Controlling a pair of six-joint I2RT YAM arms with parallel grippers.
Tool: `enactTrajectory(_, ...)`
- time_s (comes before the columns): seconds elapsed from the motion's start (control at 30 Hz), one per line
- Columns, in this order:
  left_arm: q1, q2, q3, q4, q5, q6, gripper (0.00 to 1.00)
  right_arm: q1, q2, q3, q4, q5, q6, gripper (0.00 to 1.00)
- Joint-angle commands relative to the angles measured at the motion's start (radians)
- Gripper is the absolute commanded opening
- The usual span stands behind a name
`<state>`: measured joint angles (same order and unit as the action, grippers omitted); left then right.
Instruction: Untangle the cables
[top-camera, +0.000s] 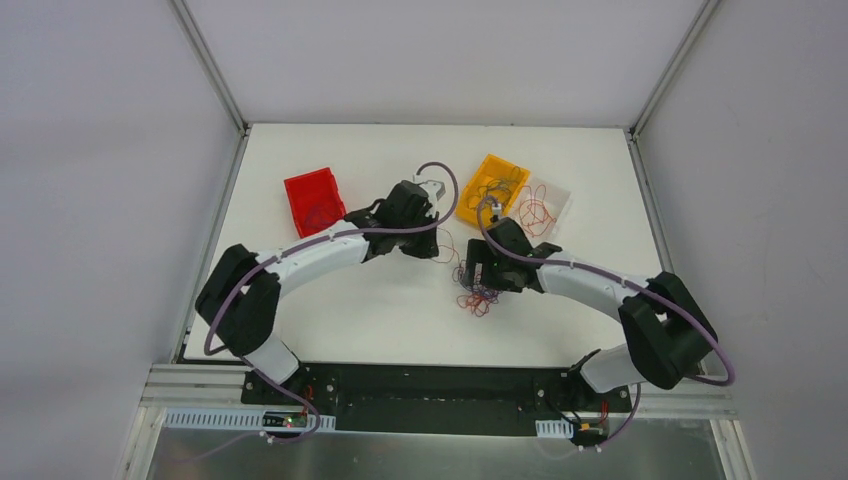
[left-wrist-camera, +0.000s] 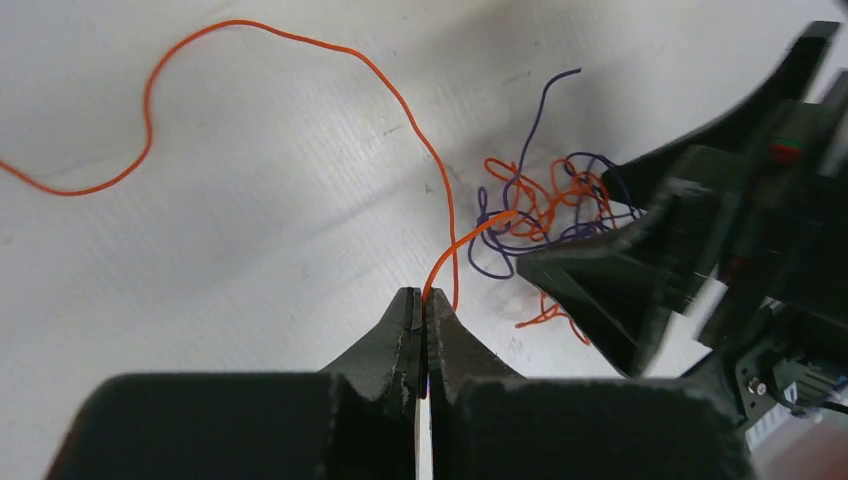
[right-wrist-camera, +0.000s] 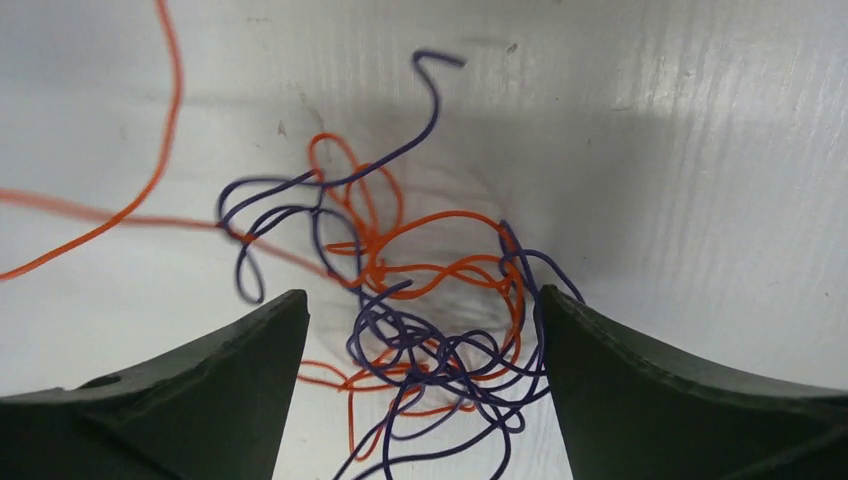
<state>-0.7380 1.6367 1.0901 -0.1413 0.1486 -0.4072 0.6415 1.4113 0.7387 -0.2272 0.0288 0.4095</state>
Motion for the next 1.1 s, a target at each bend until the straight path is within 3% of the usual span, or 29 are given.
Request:
enactTrajectory(0.0,0.007,-0.136,0.072,-0.145,-0.048,0.046,0.0,0.043,0.052,0.041,-0.078,0.207,0.029,0.87)
enactTrajectory(0.33,0.209,-0.38,0.241,-0.488,-0.178,0.104,0.0,0.028,-0.066,-0.034,-0.091,0.337,0.096,0.84)
enactTrajectory(0.63,0.335,-0.455,0.289,-0.567,-0.208,0.141,0.0,0.026,-0.183,-0.078,-0.031,0.302,0.068,0.84)
enactTrajectory(0.83,0.345,-0.455,0.382,-0.575,-0.093,0.128,0.0,0.024,-0.251,-0.07,-0.019,0.321,0.037,0.86)
enactTrajectory(0.97,0.345,-0.433,0.45,-0.573,0.107,0.121,0.0,0.021,-0.301,-0.048,-0.007,0.313,-0.02,0.95)
enactTrajectory(1.07,0.344,-0.415,0.49,-0.573,0.222,0.107,0.0,0.011,-0.359,-0.037,0.031,0.261,-0.08,0.95)
